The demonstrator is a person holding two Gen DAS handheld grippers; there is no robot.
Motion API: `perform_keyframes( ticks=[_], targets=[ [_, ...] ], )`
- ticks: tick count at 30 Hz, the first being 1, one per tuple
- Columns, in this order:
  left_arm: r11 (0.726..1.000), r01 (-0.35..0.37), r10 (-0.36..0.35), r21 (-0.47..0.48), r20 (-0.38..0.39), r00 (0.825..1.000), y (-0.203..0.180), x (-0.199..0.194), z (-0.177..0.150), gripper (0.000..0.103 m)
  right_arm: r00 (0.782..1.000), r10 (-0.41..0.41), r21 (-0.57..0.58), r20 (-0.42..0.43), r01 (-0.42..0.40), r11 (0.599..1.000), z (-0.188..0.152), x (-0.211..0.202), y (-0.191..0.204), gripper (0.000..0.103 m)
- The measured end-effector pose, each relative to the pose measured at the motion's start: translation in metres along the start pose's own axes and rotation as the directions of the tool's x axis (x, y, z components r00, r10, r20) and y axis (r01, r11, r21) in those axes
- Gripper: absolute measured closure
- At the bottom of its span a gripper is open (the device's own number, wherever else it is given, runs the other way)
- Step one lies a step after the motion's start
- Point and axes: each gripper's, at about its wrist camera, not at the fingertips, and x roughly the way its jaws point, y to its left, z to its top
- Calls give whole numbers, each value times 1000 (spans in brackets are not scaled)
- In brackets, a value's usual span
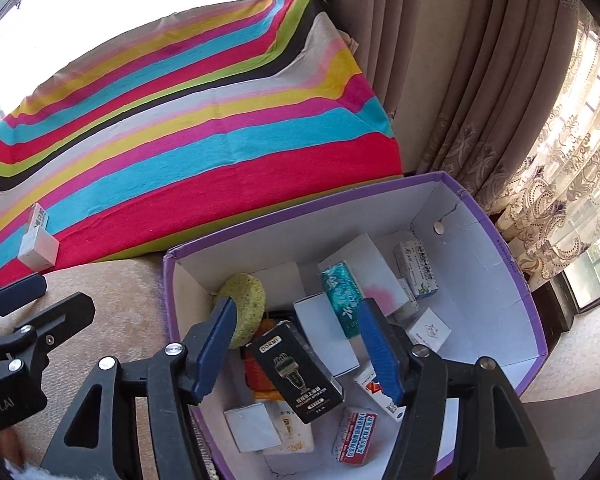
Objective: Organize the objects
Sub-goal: 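Move both open tools back over the striped cloth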
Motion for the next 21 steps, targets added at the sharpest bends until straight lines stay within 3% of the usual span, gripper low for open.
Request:
perform_keyframes(
  ticks=[21],
  targets=[
    [996, -39, 41, -76, 28, 999, 41, -9, -1, 23, 998, 63, -65, 13, -62, 996, 3, -6, 45, 34]
  ],
)
